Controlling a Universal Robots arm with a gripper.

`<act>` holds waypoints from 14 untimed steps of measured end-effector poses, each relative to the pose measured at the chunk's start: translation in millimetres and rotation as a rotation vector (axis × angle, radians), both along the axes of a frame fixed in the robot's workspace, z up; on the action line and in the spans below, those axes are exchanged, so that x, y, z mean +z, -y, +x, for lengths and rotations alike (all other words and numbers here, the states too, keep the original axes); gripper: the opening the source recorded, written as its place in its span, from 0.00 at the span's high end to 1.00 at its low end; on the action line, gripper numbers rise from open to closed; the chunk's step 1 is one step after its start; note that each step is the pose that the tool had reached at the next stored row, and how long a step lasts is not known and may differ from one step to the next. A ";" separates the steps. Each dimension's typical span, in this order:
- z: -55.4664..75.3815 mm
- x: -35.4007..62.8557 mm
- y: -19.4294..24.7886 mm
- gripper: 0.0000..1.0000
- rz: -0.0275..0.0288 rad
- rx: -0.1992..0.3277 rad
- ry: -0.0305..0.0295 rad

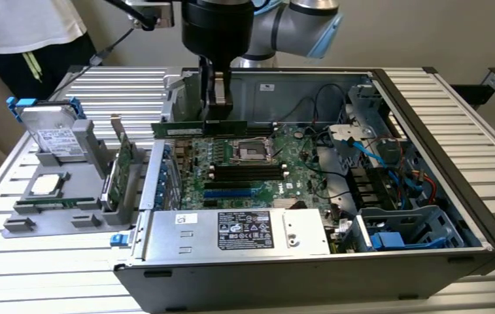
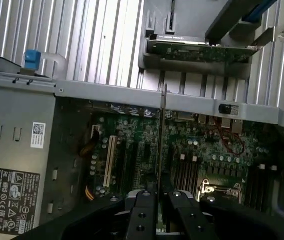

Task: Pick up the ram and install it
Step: 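Pick up the ram and move it above insertion slot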

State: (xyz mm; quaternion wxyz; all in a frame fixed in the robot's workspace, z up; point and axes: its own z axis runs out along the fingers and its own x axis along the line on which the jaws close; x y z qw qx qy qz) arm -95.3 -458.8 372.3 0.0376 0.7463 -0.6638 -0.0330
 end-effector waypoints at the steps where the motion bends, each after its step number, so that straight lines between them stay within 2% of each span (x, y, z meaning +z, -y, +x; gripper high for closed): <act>1: 4.2 -1.7 -3.1 0.87 0.0001 0.000 0.0000; 4: 15.2 -5.8 -11.2 0.87 0.0001 0.000 0.0000; 6: 22.1 -8.0 -14.5 0.87 0.0000 0.000 0.0000; 14: 44.6 -15.6 -19.8 0.87 0.0003 -0.003 0.0001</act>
